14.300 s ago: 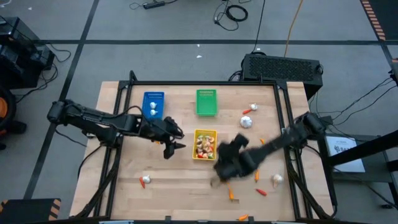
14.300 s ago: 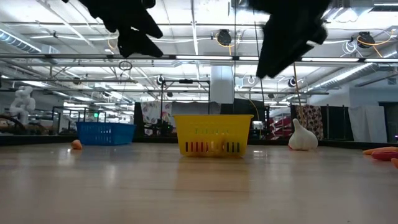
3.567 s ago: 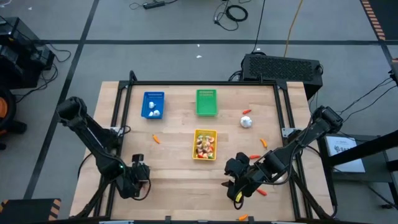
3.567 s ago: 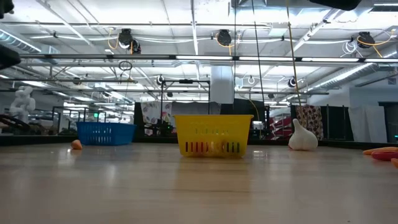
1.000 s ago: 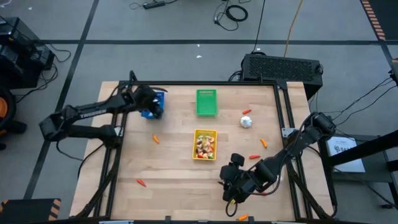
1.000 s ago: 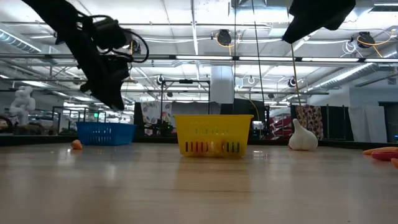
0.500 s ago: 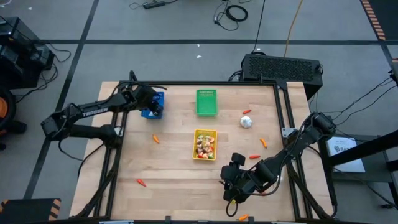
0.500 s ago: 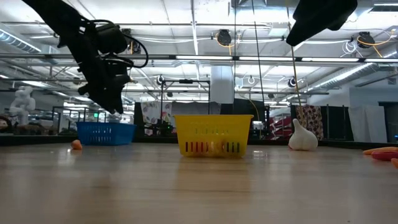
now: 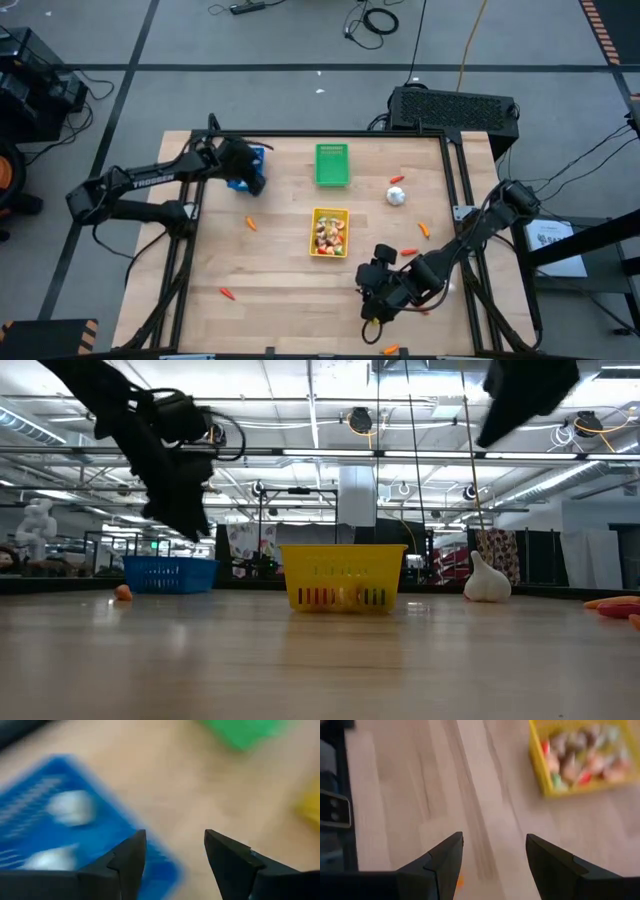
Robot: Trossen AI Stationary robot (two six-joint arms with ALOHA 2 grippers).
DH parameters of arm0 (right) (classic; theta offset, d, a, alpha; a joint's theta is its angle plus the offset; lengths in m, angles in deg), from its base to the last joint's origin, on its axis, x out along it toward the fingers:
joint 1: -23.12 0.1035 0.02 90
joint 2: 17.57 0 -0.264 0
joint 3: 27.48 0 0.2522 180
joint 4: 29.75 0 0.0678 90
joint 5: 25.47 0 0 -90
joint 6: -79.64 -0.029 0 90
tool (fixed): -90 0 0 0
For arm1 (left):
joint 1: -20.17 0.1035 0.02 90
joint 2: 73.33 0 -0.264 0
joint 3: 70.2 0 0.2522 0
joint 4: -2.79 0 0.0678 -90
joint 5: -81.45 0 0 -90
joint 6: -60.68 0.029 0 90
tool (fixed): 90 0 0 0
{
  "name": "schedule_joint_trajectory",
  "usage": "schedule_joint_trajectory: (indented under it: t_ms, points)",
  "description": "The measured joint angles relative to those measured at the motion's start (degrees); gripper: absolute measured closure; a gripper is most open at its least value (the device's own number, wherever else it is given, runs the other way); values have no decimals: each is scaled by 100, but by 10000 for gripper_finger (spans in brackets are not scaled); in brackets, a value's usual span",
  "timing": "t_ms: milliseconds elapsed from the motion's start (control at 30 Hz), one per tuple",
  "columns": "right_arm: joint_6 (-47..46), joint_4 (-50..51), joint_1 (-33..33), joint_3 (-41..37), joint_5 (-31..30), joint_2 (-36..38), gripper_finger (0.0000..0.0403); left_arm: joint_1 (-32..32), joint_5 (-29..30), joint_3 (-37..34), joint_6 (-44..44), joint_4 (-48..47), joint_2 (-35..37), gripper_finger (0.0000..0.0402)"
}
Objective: Sort produce into baskets
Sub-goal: Put the white garlic into the blue bin
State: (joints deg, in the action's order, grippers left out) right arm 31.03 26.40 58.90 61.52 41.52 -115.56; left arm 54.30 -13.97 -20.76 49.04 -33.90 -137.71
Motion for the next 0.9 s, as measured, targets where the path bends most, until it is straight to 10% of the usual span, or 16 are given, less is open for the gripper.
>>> schedule_joint_trajectory:
  t_ms: [333, 533, 900]
  points:
    - [-1606, 1861, -127, 0, 2092, 15, 195, -2551, -446, -221, -452, 1986, 0, 194]
    - [-2366, 3537, -132, 0, 3031, 17, 195, -4111, 398, -320, 128, 3376, -22, 194]
    - [-3233, 4083, -35, -728, 4050, 24, 195, -4777, 1190, -323, 347, 3570, -579, 194]
